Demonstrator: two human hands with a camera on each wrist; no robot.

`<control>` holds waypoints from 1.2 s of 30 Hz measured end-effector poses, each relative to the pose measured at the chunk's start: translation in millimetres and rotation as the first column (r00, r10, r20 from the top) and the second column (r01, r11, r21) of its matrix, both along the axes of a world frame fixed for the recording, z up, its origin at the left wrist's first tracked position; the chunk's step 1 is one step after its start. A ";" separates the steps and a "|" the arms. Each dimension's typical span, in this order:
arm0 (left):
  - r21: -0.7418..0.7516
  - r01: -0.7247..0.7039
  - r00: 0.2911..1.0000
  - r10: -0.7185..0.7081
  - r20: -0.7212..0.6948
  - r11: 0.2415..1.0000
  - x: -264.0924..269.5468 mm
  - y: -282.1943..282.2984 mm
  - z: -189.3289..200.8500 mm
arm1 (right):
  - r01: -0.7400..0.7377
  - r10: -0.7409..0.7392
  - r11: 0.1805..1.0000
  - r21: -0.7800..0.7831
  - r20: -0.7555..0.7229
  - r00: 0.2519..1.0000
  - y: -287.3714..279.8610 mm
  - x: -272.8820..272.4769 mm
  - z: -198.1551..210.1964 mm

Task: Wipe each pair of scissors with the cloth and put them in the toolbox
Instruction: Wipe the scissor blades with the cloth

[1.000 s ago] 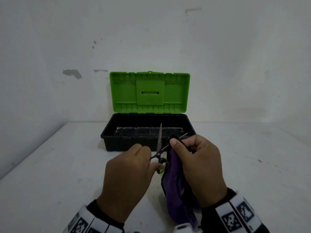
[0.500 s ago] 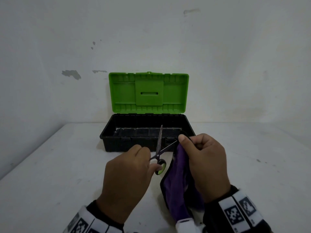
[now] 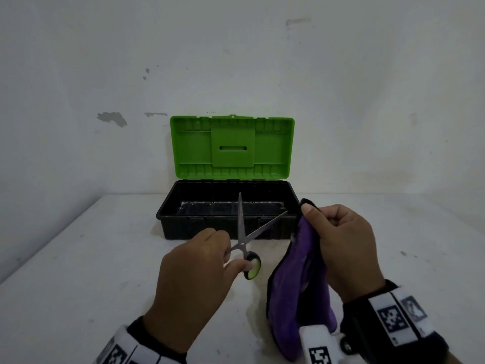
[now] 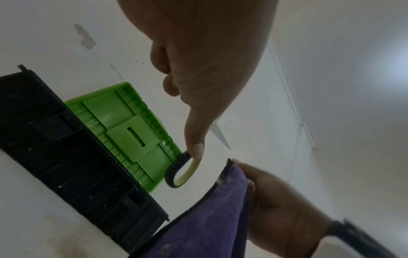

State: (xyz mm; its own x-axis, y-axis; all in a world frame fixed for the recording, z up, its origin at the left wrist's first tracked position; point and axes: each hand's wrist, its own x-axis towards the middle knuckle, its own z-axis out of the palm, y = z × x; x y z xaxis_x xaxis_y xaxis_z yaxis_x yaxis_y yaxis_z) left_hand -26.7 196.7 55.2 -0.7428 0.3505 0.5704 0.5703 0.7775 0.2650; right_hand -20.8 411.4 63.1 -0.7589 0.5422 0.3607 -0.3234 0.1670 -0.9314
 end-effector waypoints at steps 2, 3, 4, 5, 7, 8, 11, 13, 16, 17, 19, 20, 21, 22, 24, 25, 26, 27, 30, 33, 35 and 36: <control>0.104 -0.062 0.994 0.052 0.092 0.993 -1.3 -2.1 0.3 | -0.033 0.032 0.999 -0.030 -0.003 0.999 9.0 0.2 -2.1; 0.169 -0.077 0.984 0.048 0.170 0.983 -1.9 -3.0 1.5 | -0.061 0.061 0.998 -0.023 -0.004 0.998 11.4 1.7 -2.8; 0.249 -0.071 0.968 0.007 0.250 0.966 -2.0 -4.3 3.3 | -0.098 0.098 0.995 -0.017 -0.008 0.995 12.3 4.2 -3.1; 0.343 -0.047 0.944 -0.070 0.321 0.938 -1.8 -5.2 5.3 | -0.143 0.143 0.990 -0.015 -0.021 0.990 11.6 7.4 -2.9; 0.514 -0.006 0.865 -0.254 0.433 0.858 0.1 -5.5 9.4 | -0.236 0.236 0.972 0.017 -0.049 0.971 6.1 13.9 -1.8; 0.571 -0.004 0.812 -0.330 0.481 0.821 1.2 -4.5 11.3 | -0.267 0.269 0.962 0.050 -0.056 0.961 2.4 16.2 -2.2; 0.668 -0.031 0.654 -0.490 0.576 0.743 5.7 -0.5 14.1 | -0.312 0.324 0.939 0.147 -0.066 0.944 -9.4 18.4 -6.9; 0.692 -0.045 0.593 -0.537 0.599 0.721 7.5 2.1 15.4 | -0.328 0.346 0.927 0.181 -0.073 0.935 -17.1 19.2 -10.0; 0.707 -0.052 0.550 -0.571 0.609 0.705 8.6 3.7 15.8 | -0.341 0.363 0.916 0.211 -0.074 0.929 -27.4 21.6 -12.1; 0.709 -0.048 0.542 -0.578 0.610 0.703 8.9 3.3 15.9 | -0.344 0.366 0.916 0.206 -0.077 0.927 -29.8 22.5 -12.8; 0.716 -0.032 0.522 -0.600 0.606 0.697 10.5 2.8 16.7 | -0.346 0.365 0.918 0.192 -0.076 0.928 -32.8 23.0 -15.1; 0.718 -0.020 0.522 -0.605 0.602 0.696 11.0 2.9 16.8 | -0.342 0.360 0.922 0.183 -0.073 0.930 -33.3 23.1 -16.0; 0.714 -0.011 0.530 -0.602 0.598 0.700 11.6 3.0 16.6 | -0.336 0.353 0.925 0.180 -0.070 0.933 -33.4 23.2 -16.4; 0.709 -0.003 0.543 -0.594 0.594 0.705 11.9 3.3 16.2 | -0.330 0.347 0.927 0.181 -0.069 0.935 -33.9 23.6 -15.8; 0.707 0.006 0.571 -0.583 0.579 0.707 11.4 3.9 15.6 | -0.333 0.349 0.926 0.175 -0.067 0.935 -34.6 24.2 -12.0; 0.706 0.007 0.579 -0.579 0.574 0.708 11.4 3.9 15.6 | -0.344 0.357 0.925 0.160 -0.064 0.932 -34.3 23.8 -10.2; 0.706 0.008 0.582 -0.577 0.573 0.708 11.3 3.8 16.0 | -0.350 0.361 0.927 0.133 -0.063 0.931 -33.8 22.5 -8.2; 0.706 0.008 0.581 -0.578 0.573 0.708 11.4 3.5 16.3 | -0.345 0.352 0.933 0.100 -0.065 0.934 -32.4 21.0 -7.0; 0.704 -0.001 0.578 -0.574 0.581 0.710 10.3 3.7 15.4 | -0.296 0.299 0.954 0.052 -0.073 0.951 -28.7 17.0 -7.2; 0.707 -0.021 0.559 -0.578 0.594 0.707 9.0 2.6 11.8 | -0.355 0.361 0.929 0.101 -0.049 0.931 -31.9 20.1 -12.2; 0.698 -0.016 0.553 -0.575 0.602 0.716 9.9 0.4 10.6 | -0.365 0.372 0.921 0.139 -0.030 0.928 -32.0 23.5 -12.5; 0.694 -0.011 0.555 -0.573 0.603 0.720 10.5 -0.6 10.3 | -0.348 0.356 0.927 0.141 -0.036 0.934 -30.2 23.6 -11.0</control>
State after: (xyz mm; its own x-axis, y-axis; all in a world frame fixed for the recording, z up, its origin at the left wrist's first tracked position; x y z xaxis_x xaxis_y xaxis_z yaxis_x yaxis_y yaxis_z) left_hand -16.2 196.1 65.5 -0.8904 0.4547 0.0193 0.0873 0.1291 0.9878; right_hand 2.8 381.2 52.1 -0.8669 0.1892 0.4612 -0.4385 0.1508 -0.8860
